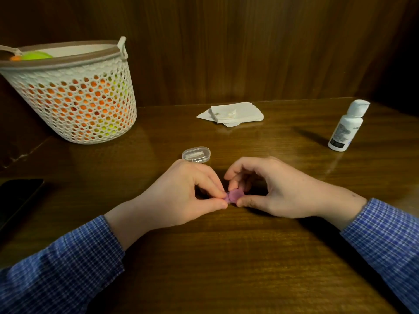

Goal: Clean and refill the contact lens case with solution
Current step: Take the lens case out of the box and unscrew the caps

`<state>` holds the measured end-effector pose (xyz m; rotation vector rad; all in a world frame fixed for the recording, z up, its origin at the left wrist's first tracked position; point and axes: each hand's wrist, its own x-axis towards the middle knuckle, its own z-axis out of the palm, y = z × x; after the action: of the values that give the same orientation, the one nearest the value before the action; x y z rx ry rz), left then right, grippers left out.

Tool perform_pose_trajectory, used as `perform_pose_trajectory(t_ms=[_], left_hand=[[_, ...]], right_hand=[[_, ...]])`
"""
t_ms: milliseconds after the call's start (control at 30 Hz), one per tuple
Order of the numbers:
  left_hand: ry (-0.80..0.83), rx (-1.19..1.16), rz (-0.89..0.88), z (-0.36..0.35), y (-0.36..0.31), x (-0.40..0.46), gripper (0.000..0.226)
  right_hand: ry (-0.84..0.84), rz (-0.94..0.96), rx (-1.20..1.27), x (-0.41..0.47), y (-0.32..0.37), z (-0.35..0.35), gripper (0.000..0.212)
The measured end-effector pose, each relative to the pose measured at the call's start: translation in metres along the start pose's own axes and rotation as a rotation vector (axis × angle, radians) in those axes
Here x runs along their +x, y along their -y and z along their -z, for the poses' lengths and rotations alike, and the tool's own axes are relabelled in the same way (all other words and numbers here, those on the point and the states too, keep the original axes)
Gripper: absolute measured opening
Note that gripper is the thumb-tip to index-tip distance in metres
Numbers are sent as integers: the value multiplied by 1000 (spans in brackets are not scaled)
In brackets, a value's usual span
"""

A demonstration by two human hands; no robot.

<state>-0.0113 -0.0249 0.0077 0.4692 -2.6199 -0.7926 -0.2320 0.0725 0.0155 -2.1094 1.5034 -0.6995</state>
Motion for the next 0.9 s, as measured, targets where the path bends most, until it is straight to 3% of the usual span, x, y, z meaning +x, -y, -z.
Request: perform_pose_trajectory(t_ms=[133, 233, 467, 633, 767, 900], left_hand=[[2, 3, 0, 0, 0, 0, 14], [5, -4, -2, 0, -1, 0, 14], [12, -5, -3, 1, -1, 1, 14], [5, 4, -13, 1, 0, 1, 14], [16, -7, 1, 1, 1, 1, 14], [11, -9, 26, 0, 2, 0, 13]], right_hand=[[-77, -3, -30, -1, -3, -6, 55], [-110, -34, -18, 0, -2, -8, 50], [-7, -24, 59, 0, -1, 0, 48], [-44, -21, 12, -1, -3, -3, 56], [-79, -42, 8, 0, -4, -6, 50], [-12, -30, 98, -1, -6, -3, 48]])
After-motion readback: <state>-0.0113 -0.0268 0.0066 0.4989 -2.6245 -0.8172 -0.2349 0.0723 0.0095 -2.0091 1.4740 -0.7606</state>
